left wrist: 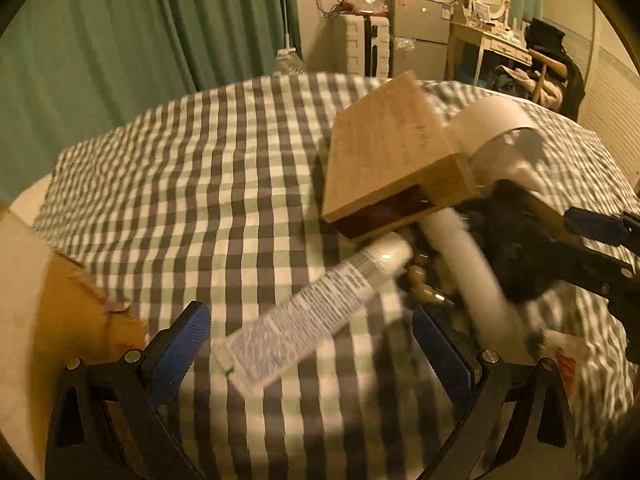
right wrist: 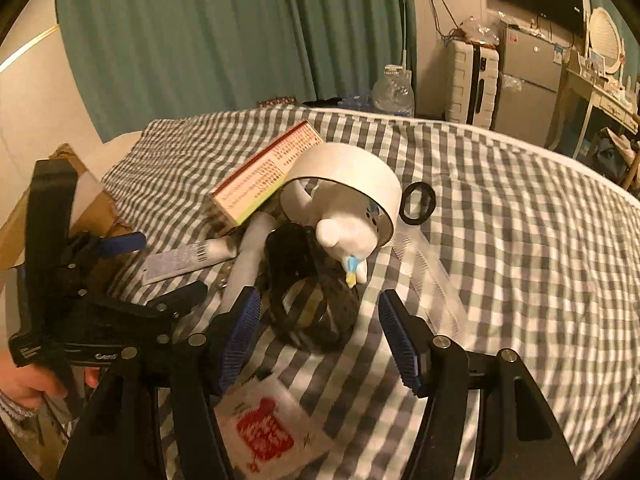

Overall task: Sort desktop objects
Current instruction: 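Grasp the white tube with the left tool while the right grasps the black cup, then carry the white tube and black cup into the cardboard box and release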

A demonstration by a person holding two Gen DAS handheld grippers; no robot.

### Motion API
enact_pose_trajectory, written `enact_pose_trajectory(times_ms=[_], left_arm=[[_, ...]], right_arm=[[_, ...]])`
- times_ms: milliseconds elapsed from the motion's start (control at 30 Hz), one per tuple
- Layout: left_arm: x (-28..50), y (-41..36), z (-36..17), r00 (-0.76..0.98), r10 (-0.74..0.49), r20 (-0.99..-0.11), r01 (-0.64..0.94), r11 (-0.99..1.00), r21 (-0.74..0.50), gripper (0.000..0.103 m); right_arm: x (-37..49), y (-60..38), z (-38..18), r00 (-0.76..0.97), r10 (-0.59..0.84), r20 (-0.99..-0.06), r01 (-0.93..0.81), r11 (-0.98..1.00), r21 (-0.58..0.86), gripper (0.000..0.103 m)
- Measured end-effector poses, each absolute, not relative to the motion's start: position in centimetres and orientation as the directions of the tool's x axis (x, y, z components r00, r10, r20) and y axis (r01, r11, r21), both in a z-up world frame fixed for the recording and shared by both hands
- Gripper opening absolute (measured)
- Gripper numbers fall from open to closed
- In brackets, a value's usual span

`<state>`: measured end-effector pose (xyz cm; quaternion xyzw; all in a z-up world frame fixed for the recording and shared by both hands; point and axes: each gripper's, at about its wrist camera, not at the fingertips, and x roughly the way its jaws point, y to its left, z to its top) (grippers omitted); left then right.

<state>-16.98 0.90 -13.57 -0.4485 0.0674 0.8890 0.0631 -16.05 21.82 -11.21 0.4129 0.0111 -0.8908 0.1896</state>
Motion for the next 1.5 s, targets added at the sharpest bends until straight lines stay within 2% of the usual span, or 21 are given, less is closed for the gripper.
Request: enact_pose_trajectory(times_ms=[200, 233, 300, 333, 367, 567, 700, 800, 933, 1067, 1300, 1500], left_arm=[[-16.9, 0.1, -14.7, -0.611, 0.122, -0.782, -0.187, -0.982, -0.007, 0.099], [-16.9, 0.1, -14.6, -0.609, 0.134, -0.782, -0.2, -0.98, -0.012, 0.093], [-16.8, -0.1, -14.2, -0.605, 0.152, -0.781, -0.223, -0.975, -0.017, 0.075], [-16.6, 0.2, -14.0, -0.605, 0.161, -0.78, -0.241, -0.97, -0.014, 0.059], [-16.5, 0.3, -13.9, -0.594, 0.177, -0.785, -0.262, -0.965, -0.02, 0.049], [-15.8, 0.9, -13.2, -0.564, 0.175, -0.807, -0.287, -0.958, -0.008, 0.032], [-14.9, 1.0, -12.7, -0.54, 0.175, -0.824, -0.268, -0.963, -0.029, 0.028], [-13.3, 0.5, -12.8, -0.502, 0.227, -0.835, -0.254, -0.961, -0.108, 0.027], [-11.4, 0.6, -12.6, -0.478, 0.227, -0.849, -0.25, -0.961, -0.116, 0.026], [-9.4, 0.5, -11.1, -0.489, 0.244, -0.838, -0.243, -0.96, -0.138, 0.025], [-6.7, 0.9, -9.5, -0.482, 0.239, -0.843, -0.232, -0.962, -0.141, 0.025], [-5.0, 0.0, -8.3, -0.499, 0.255, -0.828, -0.203, -0.964, -0.175, 0.025]], right_arm=[[-17.2, 21.4, -12.6, -0.56, -0.334, -0.758, 0.358, -0.923, 0.142, 0.06], [-17.3, 21.2, -12.7, -0.556, -0.337, -0.76, 0.361, -0.921, 0.145, 0.06], [-17.1, 20.9, -12.5, -0.55, -0.348, -0.759, 0.372, -0.916, 0.15, 0.05], [-17.0, 20.6, -12.5, -0.553, -0.334, -0.763, 0.375, -0.918, 0.13, 0.05], [-16.7, 20.4, -12.4, -0.556, -0.323, -0.766, 0.379, -0.919, 0.112, 0.049], [-15.0, 20.3, -11.5, -0.569, -0.266, -0.778, 0.366, -0.929, 0.05, 0.043], [-13.5, 21.6, -10.9, -0.562, -0.247, -0.789, 0.333, -0.941, 0.057, 0.042], [-12.1, 22.9, -10.5, -0.547, -0.234, -0.803, 0.309, -0.949, 0.066, 0.041], [-10.4, 23.6, -9.3, -0.551, -0.208, -0.808, 0.289, -0.956, 0.05, 0.04], [-9.2, 24.3, -7.6, -0.569, -0.198, -0.798, 0.266, -0.963, 0.049, 0.029], [-7.2, 24.9, -8.8, -0.496, -0.163, -0.853, 0.207, -0.976, 0.066, 0.029], [-5.3, 25.6, -6.8, -0.531, -0.164, -0.831, 0.178, -0.981, 0.079, 0.028]])
